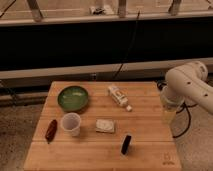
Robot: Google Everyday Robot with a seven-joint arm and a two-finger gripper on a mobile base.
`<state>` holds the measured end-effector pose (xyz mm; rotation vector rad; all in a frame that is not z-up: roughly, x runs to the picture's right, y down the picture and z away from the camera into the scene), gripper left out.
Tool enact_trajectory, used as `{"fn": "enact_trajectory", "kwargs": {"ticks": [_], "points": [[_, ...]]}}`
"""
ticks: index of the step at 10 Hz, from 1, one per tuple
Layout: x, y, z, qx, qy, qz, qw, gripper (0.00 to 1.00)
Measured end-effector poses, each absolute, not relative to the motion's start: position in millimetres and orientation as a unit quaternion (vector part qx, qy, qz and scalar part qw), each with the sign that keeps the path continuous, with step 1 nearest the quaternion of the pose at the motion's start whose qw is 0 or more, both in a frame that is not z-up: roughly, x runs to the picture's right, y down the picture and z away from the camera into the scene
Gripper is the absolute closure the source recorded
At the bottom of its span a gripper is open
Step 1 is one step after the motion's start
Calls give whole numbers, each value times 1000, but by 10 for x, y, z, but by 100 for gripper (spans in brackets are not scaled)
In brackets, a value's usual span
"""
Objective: Knock the eraser over
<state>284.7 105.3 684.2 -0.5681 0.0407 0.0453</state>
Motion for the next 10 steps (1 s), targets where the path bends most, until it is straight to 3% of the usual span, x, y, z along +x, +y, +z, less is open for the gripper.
{"fn": "enact_trajectory", "kwargs": {"ticks": [7, 10], "points": [[2846, 1057, 6842, -280, 20, 22, 959, 20], [2700, 1343, 6860, -288, 14, 1, 957, 20]]}}
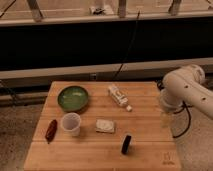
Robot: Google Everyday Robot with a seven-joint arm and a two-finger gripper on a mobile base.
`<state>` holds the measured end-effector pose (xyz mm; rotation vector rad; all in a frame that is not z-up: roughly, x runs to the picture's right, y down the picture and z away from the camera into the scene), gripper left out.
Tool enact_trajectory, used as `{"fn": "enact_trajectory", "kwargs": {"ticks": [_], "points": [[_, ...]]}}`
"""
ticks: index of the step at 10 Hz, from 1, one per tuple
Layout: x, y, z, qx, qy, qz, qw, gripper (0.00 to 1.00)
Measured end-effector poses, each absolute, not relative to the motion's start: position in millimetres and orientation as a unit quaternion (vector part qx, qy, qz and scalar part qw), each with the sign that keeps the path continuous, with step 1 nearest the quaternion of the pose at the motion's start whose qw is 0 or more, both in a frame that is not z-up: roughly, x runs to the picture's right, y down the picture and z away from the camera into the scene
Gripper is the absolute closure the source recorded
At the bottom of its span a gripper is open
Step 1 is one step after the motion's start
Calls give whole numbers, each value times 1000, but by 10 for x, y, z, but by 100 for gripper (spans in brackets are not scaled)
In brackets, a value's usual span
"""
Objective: Knock the eraser over
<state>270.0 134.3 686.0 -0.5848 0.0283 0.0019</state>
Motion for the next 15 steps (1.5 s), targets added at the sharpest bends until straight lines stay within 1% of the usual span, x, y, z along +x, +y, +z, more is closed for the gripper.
{"fn": "enact_trajectory", "kwargs": {"ticks": [1, 4, 7, 9, 15], "points": [[2667, 1437, 6862, -290, 12, -4, 957, 20], [2600, 1513, 6850, -296, 7, -19, 955, 20], [2425, 1743, 6824, -305, -8, -39, 951, 20], [2389, 1789, 6821, -308, -15, -50, 950, 20], [2120, 2084, 6692, -319, -36, -90, 943, 20]]}}
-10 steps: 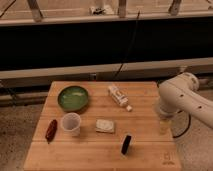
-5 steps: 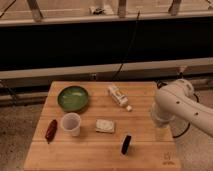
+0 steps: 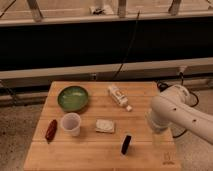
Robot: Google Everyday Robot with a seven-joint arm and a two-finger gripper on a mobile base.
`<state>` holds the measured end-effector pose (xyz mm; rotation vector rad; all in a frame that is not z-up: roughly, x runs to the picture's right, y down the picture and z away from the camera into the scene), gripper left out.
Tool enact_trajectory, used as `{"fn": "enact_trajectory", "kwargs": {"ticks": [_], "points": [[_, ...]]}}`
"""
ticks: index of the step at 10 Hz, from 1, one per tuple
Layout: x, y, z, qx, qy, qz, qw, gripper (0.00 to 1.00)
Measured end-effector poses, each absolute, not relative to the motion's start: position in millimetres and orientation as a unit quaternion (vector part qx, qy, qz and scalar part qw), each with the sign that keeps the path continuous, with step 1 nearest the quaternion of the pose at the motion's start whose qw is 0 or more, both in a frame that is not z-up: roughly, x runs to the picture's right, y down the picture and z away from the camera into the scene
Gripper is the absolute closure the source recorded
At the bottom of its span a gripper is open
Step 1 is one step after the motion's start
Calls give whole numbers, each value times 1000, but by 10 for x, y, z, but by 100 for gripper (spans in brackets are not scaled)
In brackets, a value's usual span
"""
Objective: Knock the eraser over
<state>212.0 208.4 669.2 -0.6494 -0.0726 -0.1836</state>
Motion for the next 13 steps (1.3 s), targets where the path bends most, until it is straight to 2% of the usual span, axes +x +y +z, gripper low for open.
{"fn": "enact_trajectory", "kwargs": {"ticks": [13], "points": [[1630, 2475, 6483, -324, -76, -138, 933, 20]]}}
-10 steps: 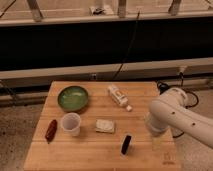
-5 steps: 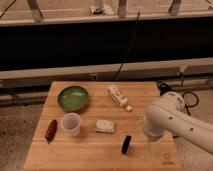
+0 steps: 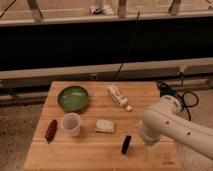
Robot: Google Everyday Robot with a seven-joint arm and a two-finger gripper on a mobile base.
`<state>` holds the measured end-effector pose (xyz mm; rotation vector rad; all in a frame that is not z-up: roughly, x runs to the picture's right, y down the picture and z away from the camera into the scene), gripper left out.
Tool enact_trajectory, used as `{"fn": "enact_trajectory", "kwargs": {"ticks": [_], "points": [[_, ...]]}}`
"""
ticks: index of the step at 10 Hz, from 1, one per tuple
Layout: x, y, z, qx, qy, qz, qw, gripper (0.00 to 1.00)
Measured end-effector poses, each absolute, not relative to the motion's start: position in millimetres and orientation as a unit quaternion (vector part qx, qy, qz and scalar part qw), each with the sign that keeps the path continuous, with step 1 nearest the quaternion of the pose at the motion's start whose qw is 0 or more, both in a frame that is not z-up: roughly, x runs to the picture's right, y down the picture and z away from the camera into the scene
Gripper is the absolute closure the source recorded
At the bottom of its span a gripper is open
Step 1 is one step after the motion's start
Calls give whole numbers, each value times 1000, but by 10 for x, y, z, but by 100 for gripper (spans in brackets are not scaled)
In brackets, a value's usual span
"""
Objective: Knock the eraser over
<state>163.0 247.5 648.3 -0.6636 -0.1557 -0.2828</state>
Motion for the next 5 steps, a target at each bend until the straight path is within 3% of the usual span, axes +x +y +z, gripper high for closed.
{"fn": "enact_trajectory", "kwargs": {"ticks": [5], "points": [[1465, 2580, 6413, -325, -88, -154, 929, 20]]}}
